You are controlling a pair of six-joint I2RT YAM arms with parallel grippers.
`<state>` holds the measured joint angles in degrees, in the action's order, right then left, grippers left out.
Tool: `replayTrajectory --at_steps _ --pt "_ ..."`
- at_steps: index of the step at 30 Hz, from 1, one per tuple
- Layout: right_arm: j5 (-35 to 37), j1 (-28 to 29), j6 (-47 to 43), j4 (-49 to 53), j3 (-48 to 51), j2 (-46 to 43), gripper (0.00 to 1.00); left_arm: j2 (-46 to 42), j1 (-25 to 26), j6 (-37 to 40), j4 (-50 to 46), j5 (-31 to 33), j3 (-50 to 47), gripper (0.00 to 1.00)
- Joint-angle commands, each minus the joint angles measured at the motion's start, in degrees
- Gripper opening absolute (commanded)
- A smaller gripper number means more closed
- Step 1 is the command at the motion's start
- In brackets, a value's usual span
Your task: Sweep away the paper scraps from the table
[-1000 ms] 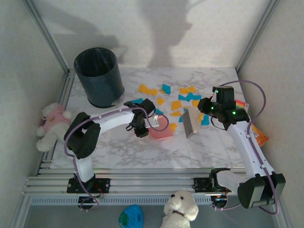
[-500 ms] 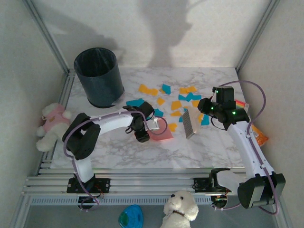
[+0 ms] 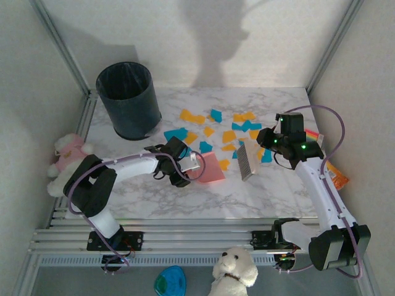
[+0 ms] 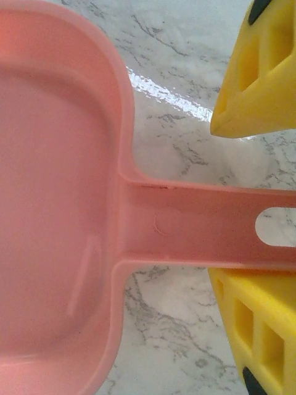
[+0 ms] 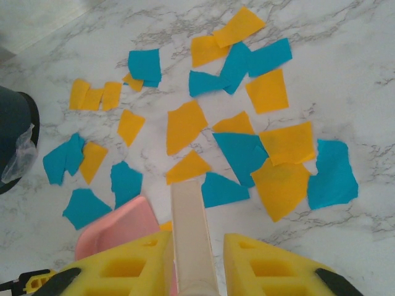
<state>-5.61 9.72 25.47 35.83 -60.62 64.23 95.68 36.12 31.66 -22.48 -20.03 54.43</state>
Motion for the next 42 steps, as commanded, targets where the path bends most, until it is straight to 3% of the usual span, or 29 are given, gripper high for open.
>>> replayTrajectory --at_steps 1,24,30,36,42 --pt "-0.2 -0.31 0.3 -0.51 0.06 -0.2 0.0 -1.27 -0.77 -0.24 3.84 -2.75 -1.08 0.51" --pt "-0.2 -0.31 0.36 -0.13 -0.12 0.94 0.0 4.47 -1.09 -0.37 3.87 0.12 -1.79 0.47" --pt "-0.22 -0.31 0.23 -0.06 -0.11 1.25 0.0 5.02 -1.05 -0.37 2.94 0.31 -1.46 0.35" --pt "-0.4 -0.32 0.38 -0.3 -0.11 1.65 0.0 5.48 -1.07 -0.46 -0.76 -1.38 0.85 0.07" --pt "-0.72 -0.31 0.32 -0.79 0.15 1.6 0.0 4.17 -0.79 -1.72 -6.34 -1.85 4.1 0.0"
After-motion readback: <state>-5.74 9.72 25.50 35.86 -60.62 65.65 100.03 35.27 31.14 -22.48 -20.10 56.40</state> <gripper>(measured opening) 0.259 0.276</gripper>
